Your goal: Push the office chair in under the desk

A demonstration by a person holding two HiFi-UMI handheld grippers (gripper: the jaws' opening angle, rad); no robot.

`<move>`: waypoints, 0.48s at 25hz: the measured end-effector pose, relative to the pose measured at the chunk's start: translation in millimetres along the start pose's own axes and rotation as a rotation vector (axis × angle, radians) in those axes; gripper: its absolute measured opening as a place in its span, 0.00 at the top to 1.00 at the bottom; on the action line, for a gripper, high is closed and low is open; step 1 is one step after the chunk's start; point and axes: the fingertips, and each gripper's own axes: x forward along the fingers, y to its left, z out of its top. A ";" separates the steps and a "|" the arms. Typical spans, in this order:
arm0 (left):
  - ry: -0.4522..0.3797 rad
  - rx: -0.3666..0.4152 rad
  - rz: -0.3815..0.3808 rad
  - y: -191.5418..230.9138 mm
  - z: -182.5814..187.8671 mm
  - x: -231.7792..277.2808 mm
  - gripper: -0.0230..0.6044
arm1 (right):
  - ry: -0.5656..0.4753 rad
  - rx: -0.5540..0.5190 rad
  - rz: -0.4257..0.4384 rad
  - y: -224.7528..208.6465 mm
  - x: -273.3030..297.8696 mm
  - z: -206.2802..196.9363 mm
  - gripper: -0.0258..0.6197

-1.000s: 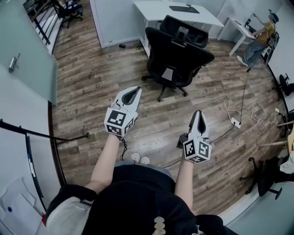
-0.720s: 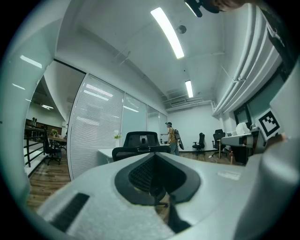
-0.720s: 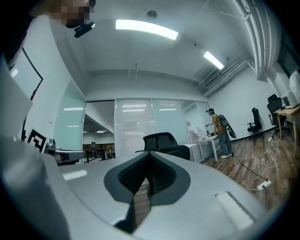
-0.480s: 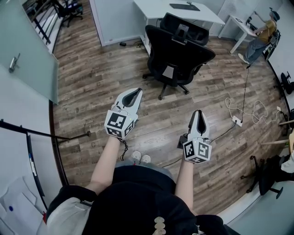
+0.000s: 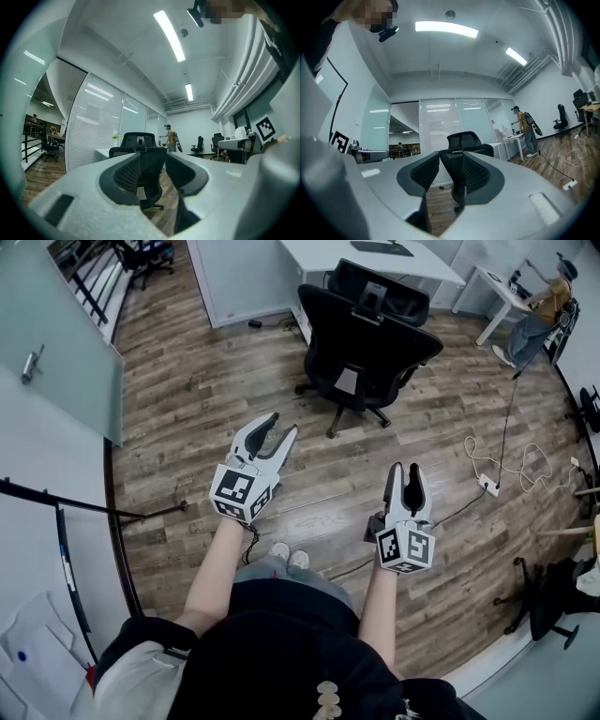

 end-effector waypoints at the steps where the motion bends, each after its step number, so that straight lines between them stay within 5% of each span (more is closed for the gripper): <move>1: -0.001 0.002 0.001 -2.4 -0.1 0.7 0.71 | -0.002 0.002 0.005 -1.7 -0.6 0.4 0.73; 12: -0.009 0.001 0.044 -8.3 -6.0 -1.9 0.67 | 0.003 0.014 0.036 -17.9 1.1 -4.3 0.68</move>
